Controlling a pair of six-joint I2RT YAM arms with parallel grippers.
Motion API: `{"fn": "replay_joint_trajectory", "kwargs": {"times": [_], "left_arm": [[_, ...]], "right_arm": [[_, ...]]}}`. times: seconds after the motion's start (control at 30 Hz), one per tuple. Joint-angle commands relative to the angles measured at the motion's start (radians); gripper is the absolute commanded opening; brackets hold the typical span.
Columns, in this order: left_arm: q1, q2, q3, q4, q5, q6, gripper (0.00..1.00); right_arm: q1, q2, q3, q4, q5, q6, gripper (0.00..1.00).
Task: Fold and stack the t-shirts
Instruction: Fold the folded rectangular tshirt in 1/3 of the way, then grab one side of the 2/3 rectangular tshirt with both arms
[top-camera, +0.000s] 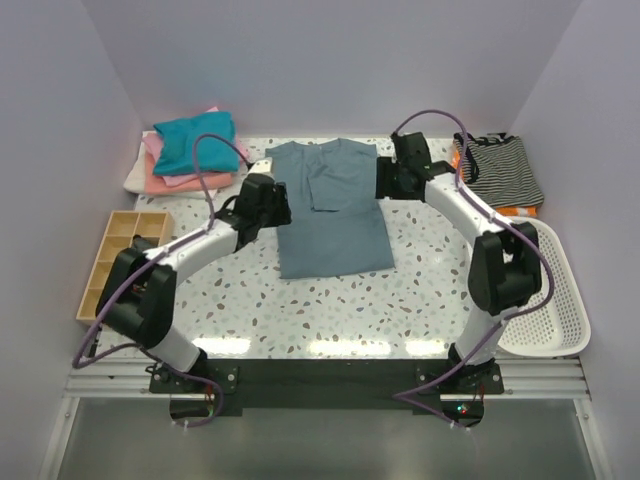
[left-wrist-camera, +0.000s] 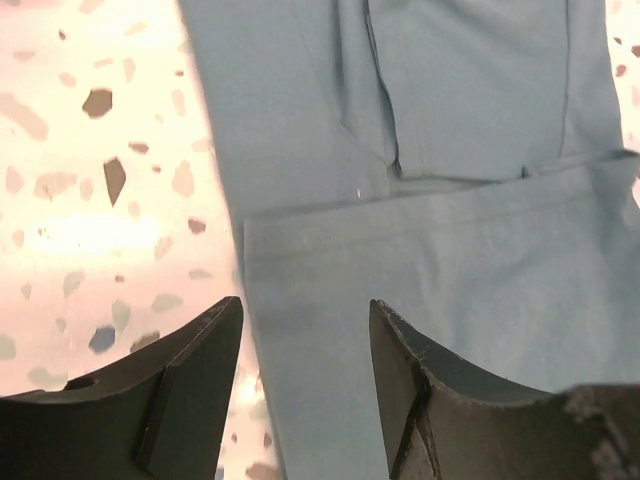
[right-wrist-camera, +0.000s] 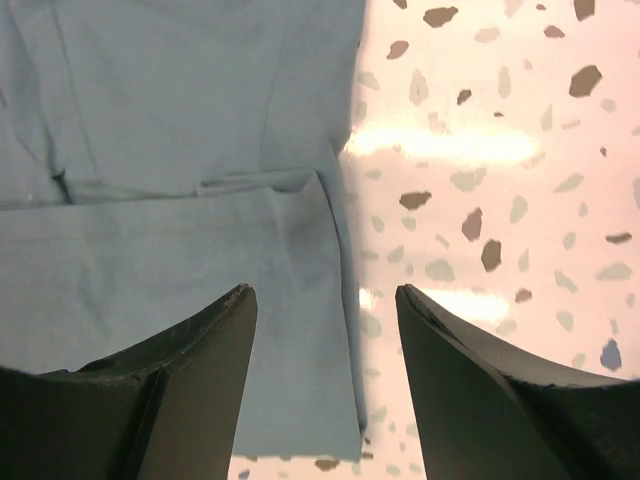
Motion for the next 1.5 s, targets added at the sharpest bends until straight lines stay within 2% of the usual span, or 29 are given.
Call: {"fn": "replay_joint_trajectory", "kwargs": {"times": [0.0,0.17,0.33,0.5,0.73,1.0,1.17,1.27,1.33,1.37,1.43,1.47], "left_arm": [[0.004,-0.123,-0.142,0.010,0.078,-0.048,0.59],[0.004,-0.229,-0.355,0.117,0.195,-0.116,0.59],[0.004,-0.283,-0.506,0.251,0.281,-0.153,0.61],[0.004,-0.294,-0.546,0.301,0.317,-0.157,0.61],[0.004,-0.256,-0.606,0.428,0.409,-0.180,0.61],[0.004,-0.179,-0.678,0.597,0.466,-0.225,0.58],[0.004,-0.153,-0.696,0.654,0.472,-0.239,0.56],[0.004,-0.133,-0.693,0.666,0.472,-0.237,0.47],[0.004,-0.119,-0.687,0.665,0.471,-0.233,0.29],[0.004,-0.116,-0.685,0.659,0.466,-0.233,0.14],[0.004,-0.117,-0.679,0.651,0.468,-0.225,0.01],[0.004,-0.120,-0.672,0.628,0.465,-0.219,0.00]], "right_arm": [[0.001,-0.113,-0.106,-0.060,-0.046,0.007,0.62],[0.001,-0.210,-0.317,0.001,-0.140,0.041,0.63],[-0.001,-0.266,-0.425,0.047,-0.210,0.052,0.63],[-0.025,-0.282,-0.489,0.057,-0.229,0.049,0.63],[-0.126,-0.238,-0.538,0.104,-0.402,0.075,0.64],[-0.145,-0.124,-0.577,0.222,-0.595,0.150,0.63],[-0.143,-0.110,-0.603,0.254,-0.620,0.168,0.63],[-0.143,-0.086,-0.604,0.258,-0.632,0.175,0.57],[-0.143,-0.081,-0.614,0.267,-0.636,0.176,0.45],[-0.143,-0.086,-0.618,0.270,-0.633,0.178,0.41],[-0.145,-0.111,-0.633,0.276,-0.628,0.179,0.28],[-0.143,-0.121,-0.635,0.274,-0.622,0.178,0.24]]}}
